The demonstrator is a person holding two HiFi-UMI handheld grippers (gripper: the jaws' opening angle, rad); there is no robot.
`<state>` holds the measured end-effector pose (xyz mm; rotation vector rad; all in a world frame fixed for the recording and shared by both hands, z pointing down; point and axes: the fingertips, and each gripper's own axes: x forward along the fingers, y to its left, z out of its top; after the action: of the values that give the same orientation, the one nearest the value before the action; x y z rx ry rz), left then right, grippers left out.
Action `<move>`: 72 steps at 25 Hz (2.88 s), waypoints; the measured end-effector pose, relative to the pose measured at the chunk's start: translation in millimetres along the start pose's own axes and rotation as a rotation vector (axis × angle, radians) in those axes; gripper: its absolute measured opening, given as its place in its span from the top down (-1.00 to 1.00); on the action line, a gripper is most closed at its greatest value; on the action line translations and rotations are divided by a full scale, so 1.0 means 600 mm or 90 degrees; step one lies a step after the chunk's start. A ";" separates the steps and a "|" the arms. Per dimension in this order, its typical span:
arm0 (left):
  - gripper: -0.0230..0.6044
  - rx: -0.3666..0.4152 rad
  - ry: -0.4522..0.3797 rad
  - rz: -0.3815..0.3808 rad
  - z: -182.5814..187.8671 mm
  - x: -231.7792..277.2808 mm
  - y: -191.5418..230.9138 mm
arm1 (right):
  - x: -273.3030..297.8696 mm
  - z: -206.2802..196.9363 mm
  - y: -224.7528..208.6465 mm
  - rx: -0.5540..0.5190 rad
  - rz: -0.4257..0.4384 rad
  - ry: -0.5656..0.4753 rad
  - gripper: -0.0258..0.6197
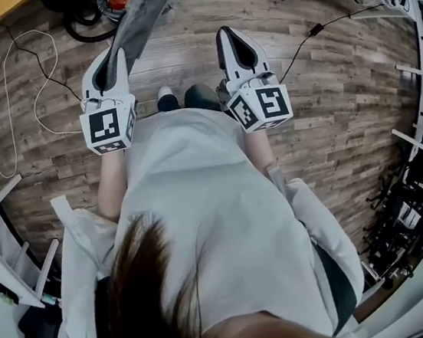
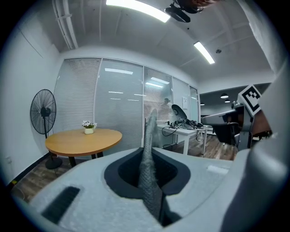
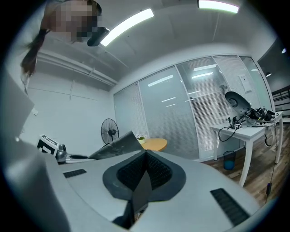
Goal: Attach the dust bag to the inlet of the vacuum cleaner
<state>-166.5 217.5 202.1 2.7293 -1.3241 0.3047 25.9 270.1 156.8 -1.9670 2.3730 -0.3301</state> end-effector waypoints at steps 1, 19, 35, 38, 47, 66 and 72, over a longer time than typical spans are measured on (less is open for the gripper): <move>0.81 -0.001 0.000 0.006 0.001 0.001 0.008 | 0.006 0.003 0.001 -0.001 0.003 -0.001 0.91; 0.81 -0.026 0.025 0.110 0.013 0.108 0.069 | 0.162 0.000 -0.093 0.033 0.076 0.025 0.91; 0.81 -0.034 0.024 0.226 0.071 0.307 0.097 | 0.365 0.022 -0.256 0.029 0.185 0.088 0.91; 0.81 -0.034 0.025 0.236 0.078 0.326 0.098 | 0.383 0.019 -0.277 0.033 0.188 0.098 0.91; 0.81 -0.040 0.039 0.239 0.076 0.351 0.101 | 0.411 0.011 -0.290 0.037 0.194 0.116 0.91; 0.81 -0.015 0.036 0.185 0.094 0.367 0.140 | 0.443 0.035 -0.257 0.033 0.167 0.099 0.91; 0.81 -0.002 0.038 0.170 0.093 0.363 0.153 | 0.445 0.039 -0.242 0.030 0.156 0.091 0.91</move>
<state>-99.4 -15.7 194.9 2.5181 -1.6697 0.3998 118.4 -18.9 189.3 -1.6597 2.6307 -0.5228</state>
